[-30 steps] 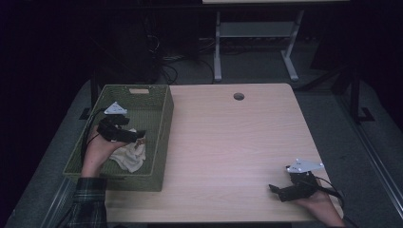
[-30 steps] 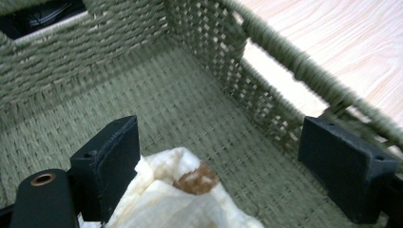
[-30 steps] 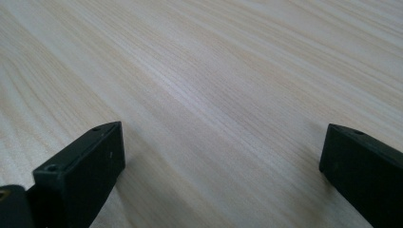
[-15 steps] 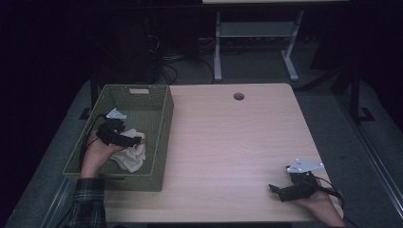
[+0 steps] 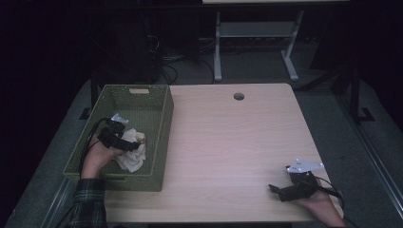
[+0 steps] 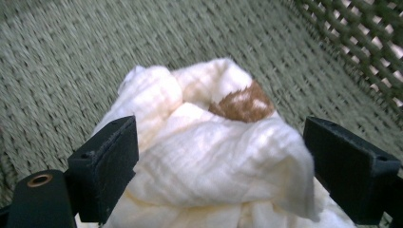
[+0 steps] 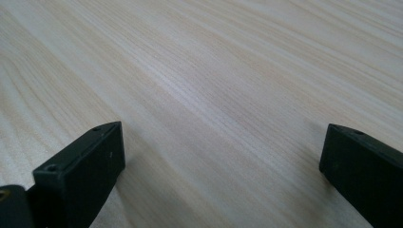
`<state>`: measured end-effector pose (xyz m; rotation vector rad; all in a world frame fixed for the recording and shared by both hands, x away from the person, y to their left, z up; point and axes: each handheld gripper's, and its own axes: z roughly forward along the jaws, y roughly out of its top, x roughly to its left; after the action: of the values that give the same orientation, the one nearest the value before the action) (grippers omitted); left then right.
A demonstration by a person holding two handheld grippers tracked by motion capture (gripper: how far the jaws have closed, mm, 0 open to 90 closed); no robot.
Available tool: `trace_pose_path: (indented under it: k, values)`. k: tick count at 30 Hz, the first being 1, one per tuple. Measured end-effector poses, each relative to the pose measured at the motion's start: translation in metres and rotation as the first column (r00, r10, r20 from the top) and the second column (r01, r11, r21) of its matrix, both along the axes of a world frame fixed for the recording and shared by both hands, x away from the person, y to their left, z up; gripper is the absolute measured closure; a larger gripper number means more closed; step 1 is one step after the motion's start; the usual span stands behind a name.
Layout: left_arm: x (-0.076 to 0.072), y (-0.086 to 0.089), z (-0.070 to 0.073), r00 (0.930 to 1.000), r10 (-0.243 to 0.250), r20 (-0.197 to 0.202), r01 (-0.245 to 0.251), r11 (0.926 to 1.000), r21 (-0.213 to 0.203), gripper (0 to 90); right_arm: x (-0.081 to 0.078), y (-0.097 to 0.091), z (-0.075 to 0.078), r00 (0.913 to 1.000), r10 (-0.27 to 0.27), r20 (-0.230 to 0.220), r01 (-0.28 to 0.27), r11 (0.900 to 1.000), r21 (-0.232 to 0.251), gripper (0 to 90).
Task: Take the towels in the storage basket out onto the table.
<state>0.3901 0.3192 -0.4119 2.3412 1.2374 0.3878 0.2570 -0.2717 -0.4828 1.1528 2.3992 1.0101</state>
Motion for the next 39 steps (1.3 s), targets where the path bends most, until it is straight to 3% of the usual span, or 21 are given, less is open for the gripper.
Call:
trace_pose_path:
  k: [6, 11, 18, 24, 26, 31, 36, 37, 38, 39]
  values:
    - [0.002, -0.001, -0.008, 0.9986, 0.003, -0.053, -0.001, 0.9995, 0.031, 12.2, 0.0, 0.0, 0.0, 1.0, 0.0, 0.0, 0.0, 1.0, 0.0, 0.8]
    - [0.002, -0.002, -0.012, 0.9965, 0.007, -0.083, -0.005, 0.9996, 0.029, 12.7, 0.0, 0.0, 0.0, 1.0, 0.0, 0.0, 0.0, 1.0, 0.0, 0.8]
    - [0.003, -0.003, -0.019, 0.9902, 0.009, -0.14, 0.0, 0.9981, 0.062, 14.9, 0.0, 0.0, 0.0, 1.0, 0.001, 0.001, -0.001, 1.0, -0.001, 0.8]
    - [0.002, -0.002, -0.018, 0.989, 0.016, -0.147, -0.005, 0.9972, 0.074, 28.5, 0.0, 0.0, 0.0, 1.0, 0.0, 0.001, 0.0, 1.0, 0.001, 0.8]
    - [0.0, -0.002, -0.015, 0.99, 0.013, -0.14, -0.002, 0.9972, 0.075, 48.7, 0.0, 0.0, 0.0, 1.0, 0.0, 0.001, 0.0, 1.0, 0.001, 0.8]
    - [0.0, 0.0, -0.011, 0.9895, 0.024, -0.143, -0.014, 0.9972, 0.073, 69.1, 0.0, 0.0, 0.0, 1.0, 0.002, 0.001, -0.002, 1.0, -0.002, 0.8]
    - [0.0, 0.003, -0.007, 0.9861, 0.045, -0.16, -0.039, 0.9982, 0.046, 75.6, 0.0, 0.0, 0.0, 1.0, 0.001, -0.001, -0.001, 1.0, 0.0, 0.8]
    - [-0.001, 0.005, -0.004, 0.9861, 0.059, -0.155, -0.057, 0.9982, 0.018, 76.4, 0.0, 0.0, 0.0, 1.0, 0.001, -0.001, -0.001, 1.0, 0.0, 0.8]
    - [-0.001, 0.005, -0.004, 0.9861, 0.059, -0.155, -0.057, 0.9982, 0.018, 76.6, 0.0, 0.0, 0.0, 1.0, 0.001, -0.001, -0.001, 1.0, 0.0, 0.8]
    - [-0.001, 0.006, -0.001, 0.9886, 0.072, -0.132, -0.074, 0.9972, -0.009, 76.9, 0.0, 0.0, 0.0, 1.0, 0.001, 0.0, -0.001, 1.0, 0.0, 0.8]
